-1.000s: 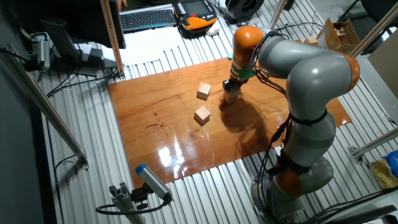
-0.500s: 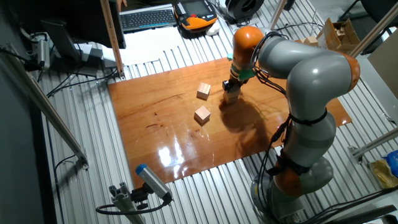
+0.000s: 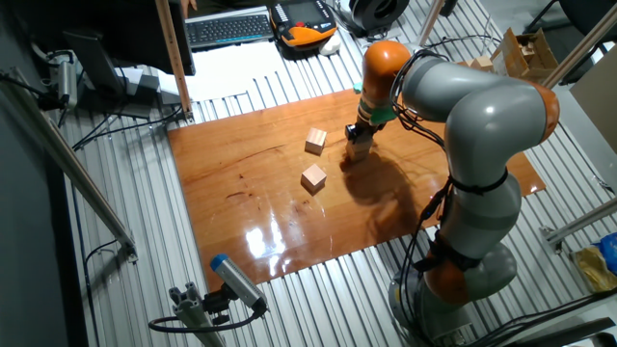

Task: Stack the blocks in a vertical line of five

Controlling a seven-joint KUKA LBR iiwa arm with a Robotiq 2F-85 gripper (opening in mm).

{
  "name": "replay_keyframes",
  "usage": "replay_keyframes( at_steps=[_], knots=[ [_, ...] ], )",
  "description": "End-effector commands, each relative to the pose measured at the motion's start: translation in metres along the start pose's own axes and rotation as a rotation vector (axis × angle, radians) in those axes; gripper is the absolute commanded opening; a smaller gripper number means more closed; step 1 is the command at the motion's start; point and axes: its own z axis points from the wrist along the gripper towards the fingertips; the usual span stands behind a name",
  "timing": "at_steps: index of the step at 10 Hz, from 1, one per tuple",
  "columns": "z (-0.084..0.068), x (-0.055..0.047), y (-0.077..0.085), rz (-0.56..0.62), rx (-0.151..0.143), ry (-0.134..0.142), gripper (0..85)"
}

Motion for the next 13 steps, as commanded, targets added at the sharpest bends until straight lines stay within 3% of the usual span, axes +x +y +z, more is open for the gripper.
replay_keyframes(
  at_steps=[1, 7, 8, 13],
  knots=[
    [-0.0001, -0.0002, -0.0002, -0.002, 0.004, -0.001, 34.0],
    [0.0002, -0.0008, -0.0011, -0.006, 0.007, -0.001, 34.0],
    [0.0003, -0.0008, -0.0010, -0.006, 0.007, -0.001, 17.0],
    [0.0014, -0.0011, -0.0006, -0.013, -0.009, 0.001, 17.0]
  ],
)
